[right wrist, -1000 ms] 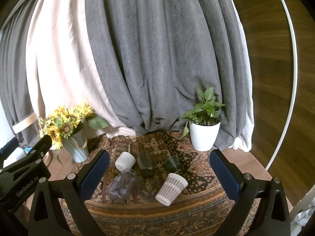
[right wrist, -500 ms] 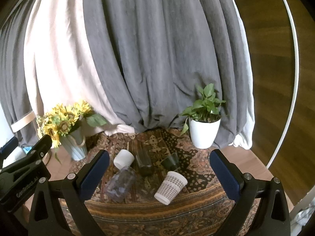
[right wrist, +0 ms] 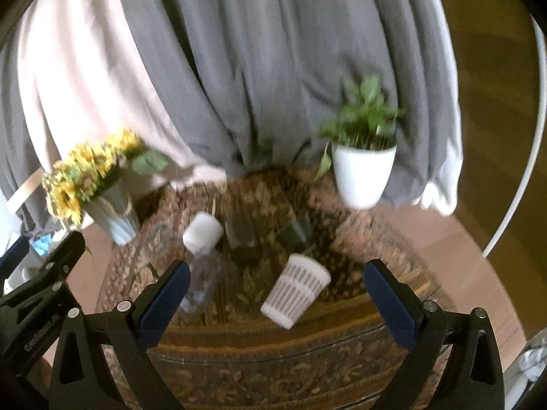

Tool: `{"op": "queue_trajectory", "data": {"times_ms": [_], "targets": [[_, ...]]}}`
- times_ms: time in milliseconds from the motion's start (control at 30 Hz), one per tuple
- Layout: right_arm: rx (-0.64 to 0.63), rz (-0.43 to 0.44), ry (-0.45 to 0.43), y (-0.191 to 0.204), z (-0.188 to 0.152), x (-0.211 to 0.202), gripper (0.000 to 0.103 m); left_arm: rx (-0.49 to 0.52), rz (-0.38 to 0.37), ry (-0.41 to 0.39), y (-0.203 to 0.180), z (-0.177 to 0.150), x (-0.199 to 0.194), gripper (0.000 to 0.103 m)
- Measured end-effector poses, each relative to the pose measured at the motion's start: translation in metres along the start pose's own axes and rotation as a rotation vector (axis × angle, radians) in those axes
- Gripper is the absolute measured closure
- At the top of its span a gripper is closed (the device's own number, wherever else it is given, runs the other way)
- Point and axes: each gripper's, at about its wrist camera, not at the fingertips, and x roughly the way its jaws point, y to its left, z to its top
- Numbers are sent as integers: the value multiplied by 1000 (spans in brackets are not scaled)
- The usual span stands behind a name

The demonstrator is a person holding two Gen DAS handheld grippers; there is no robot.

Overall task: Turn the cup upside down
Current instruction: 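Move the right gripper down to the houndstooth paper cup and grasp it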

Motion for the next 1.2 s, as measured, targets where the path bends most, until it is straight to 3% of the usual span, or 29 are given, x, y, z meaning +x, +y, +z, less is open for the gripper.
{"op": "queue_trajectory", "data": {"times_ms": [333, 633, 933, 1200], "targets": [[78, 18, 189, -18, -14, 73, 2, 59, -25, 137, -19, -18, 58, 0], [206, 48, 357, -32, -27, 135, 6, 116, -8, 197, -29, -28, 92, 0], [219, -4, 388, -32, -27, 162, 9, 135, -7, 247, -35, -38, 113, 0], [227, -7, 444, -36, -33, 182, 24, 105, -16, 300, -36, -43, 128, 0]]}}
